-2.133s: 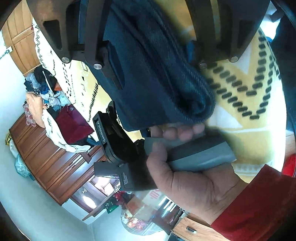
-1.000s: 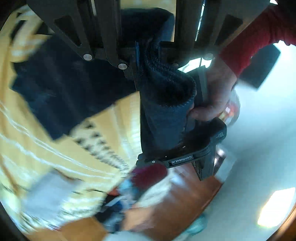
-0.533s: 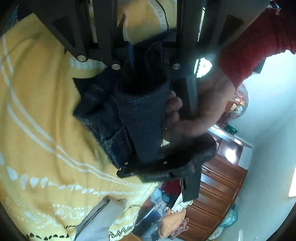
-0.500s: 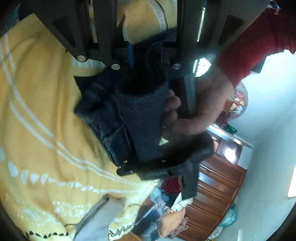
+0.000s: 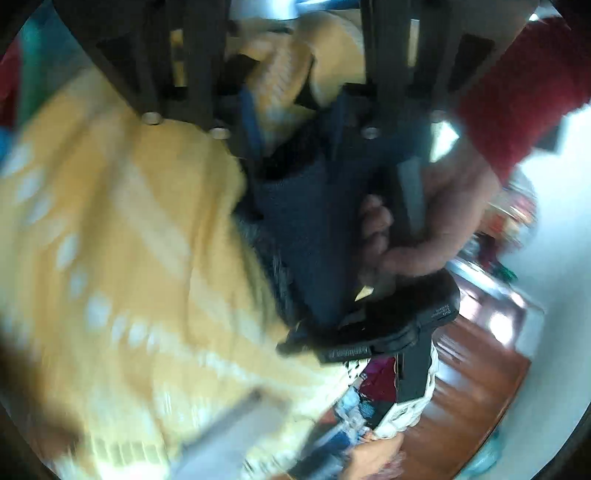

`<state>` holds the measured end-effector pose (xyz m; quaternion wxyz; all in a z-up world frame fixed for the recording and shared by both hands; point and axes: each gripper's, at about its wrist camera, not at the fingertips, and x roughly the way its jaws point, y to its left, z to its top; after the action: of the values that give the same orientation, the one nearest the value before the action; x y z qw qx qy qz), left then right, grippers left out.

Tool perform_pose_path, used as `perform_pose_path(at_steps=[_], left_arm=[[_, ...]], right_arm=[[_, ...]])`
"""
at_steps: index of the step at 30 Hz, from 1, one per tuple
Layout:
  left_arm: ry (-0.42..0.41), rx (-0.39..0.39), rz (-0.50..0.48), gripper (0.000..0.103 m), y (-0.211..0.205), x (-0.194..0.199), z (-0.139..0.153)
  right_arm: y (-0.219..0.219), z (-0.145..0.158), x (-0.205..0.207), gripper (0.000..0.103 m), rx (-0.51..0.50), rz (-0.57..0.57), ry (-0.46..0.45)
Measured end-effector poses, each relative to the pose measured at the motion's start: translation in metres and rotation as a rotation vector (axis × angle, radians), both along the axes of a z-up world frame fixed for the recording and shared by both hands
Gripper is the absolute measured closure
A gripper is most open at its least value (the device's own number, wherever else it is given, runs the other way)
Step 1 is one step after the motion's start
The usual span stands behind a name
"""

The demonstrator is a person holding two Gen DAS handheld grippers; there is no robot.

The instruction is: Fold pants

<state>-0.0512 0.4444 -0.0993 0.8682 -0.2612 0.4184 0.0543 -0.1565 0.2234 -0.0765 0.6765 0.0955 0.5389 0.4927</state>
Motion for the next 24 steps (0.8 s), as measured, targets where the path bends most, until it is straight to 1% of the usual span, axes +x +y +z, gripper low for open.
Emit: perform_pose_path(at_steps=[1, 2, 3, 4, 5, 6, 7, 8, 9, 10, 11, 12, 13, 14, 16, 17, 18, 19, 20, 21, 23, 24], left_arm=[[-0.032, 0.0, 0.014, 0.06, 0.002, -0.008, 0.011], [-0.057, 0.001, 0.028, 0.055, 0.004, -0.017, 0.02], [-0.075, 0.001, 0.041, 0.053, 0.007, -0.026, 0.027], [-0.087, 0.001, 0.053, 0.053, 0.011, -0.036, 0.034], [-0.097, 0.005, 0.072, 0.053, 0.015, -0.051, 0.041], [-0.103, 0.01, 0.089, 0.053, 0.02, -0.064, 0.046], [-0.106, 0.018, 0.106, 0.053, 0.024, -0.077, 0.05], [-0.109, 0.03, 0.126, 0.053, 0.029, -0.094, 0.054], [-0.113, 0.045, 0.153, 0.052, 0.036, -0.117, 0.059], [-0.111, 0.057, 0.181, 0.051, 0.041, -0.134, 0.061], [-0.106, 0.074, 0.225, 0.049, 0.048, -0.159, 0.063], [-0.1, 0.09, 0.262, 0.047, 0.054, -0.177, 0.064], [-0.099, 0.102, 0.299, 0.045, 0.059, -0.197, 0.064], [-0.094, 0.104, 0.34, 0.043, 0.065, -0.219, 0.061], [-0.062, 0.072, 0.424, 0.041, 0.077, -0.26, 0.046], [-0.033, 0.045, 0.465, 0.041, 0.084, -0.276, 0.034], [0.012, 0.023, 0.521, 0.043, 0.09, -0.293, 0.02], [0.056, 0.027, 0.563, 0.043, 0.092, -0.305, 0.011], [0.079, 0.027, 0.574, 0.043, 0.091, -0.314, 0.005], [0.084, 0.034, 0.573, 0.043, 0.088, -0.317, 0.005], [0.034, 0.016, 0.542, 0.043, 0.074, -0.314, 0.011], [0.002, 0.011, 0.502, 0.043, 0.061, -0.305, 0.015]], right_arm=[[-0.005, 0.01, 0.0, 0.058, 0.009, -0.009, -0.047], [-0.006, 0.02, 0.001, 0.053, 0.016, -0.017, -0.098], [-0.003, 0.027, 0.004, 0.042, 0.025, -0.012, -0.141], [0.002, 0.03, 0.006, 0.036, 0.031, 0.001, -0.167], [0.011, 0.029, 0.006, 0.026, 0.027, 0.033, -0.19], [0.025, 0.02, 0.009, 0.024, 0.001, 0.067, -0.194], [0.034, 0.01, 0.012, 0.026, -0.032, 0.103, -0.191], [0.043, -0.004, 0.017, 0.042, -0.079, 0.137, -0.167], [0.045, -0.011, 0.02, 0.047, -0.093, 0.151, -0.13], [0.043, -0.014, 0.021, 0.051, -0.089, 0.152, -0.115], [0.037, -0.015, 0.02, 0.06, -0.082, 0.149, -0.106], [0.033, -0.014, 0.022, 0.072, -0.071, 0.136, -0.077], [0.027, -0.013, 0.024, 0.073, -0.048, 0.12, -0.038], [0.025, -0.009, 0.024, 0.074, -0.028, 0.108, -0.015], [0.023, -0.009, 0.02, 0.074, -0.03, 0.105, -0.029], [0.024, -0.019, 0.021, 0.075, -0.055, 0.114, -0.029], [0.028, -0.024, 0.022, 0.075, -0.056, 0.114, -0.003], [0.028, -0.027, 0.026, 0.075, -0.046, 0.118, 0.018], [0.026, -0.021, 0.027, 0.07, -0.046, 0.145, 0.007], [0.026, -0.013, 0.028, 0.058, -0.061, 0.146, -0.035], [0.025, 0.018, 0.029, 0.057, -0.098, 0.139, -0.175], [0.026, 0.032, 0.03, 0.057, -0.088, 0.135, -0.22]])
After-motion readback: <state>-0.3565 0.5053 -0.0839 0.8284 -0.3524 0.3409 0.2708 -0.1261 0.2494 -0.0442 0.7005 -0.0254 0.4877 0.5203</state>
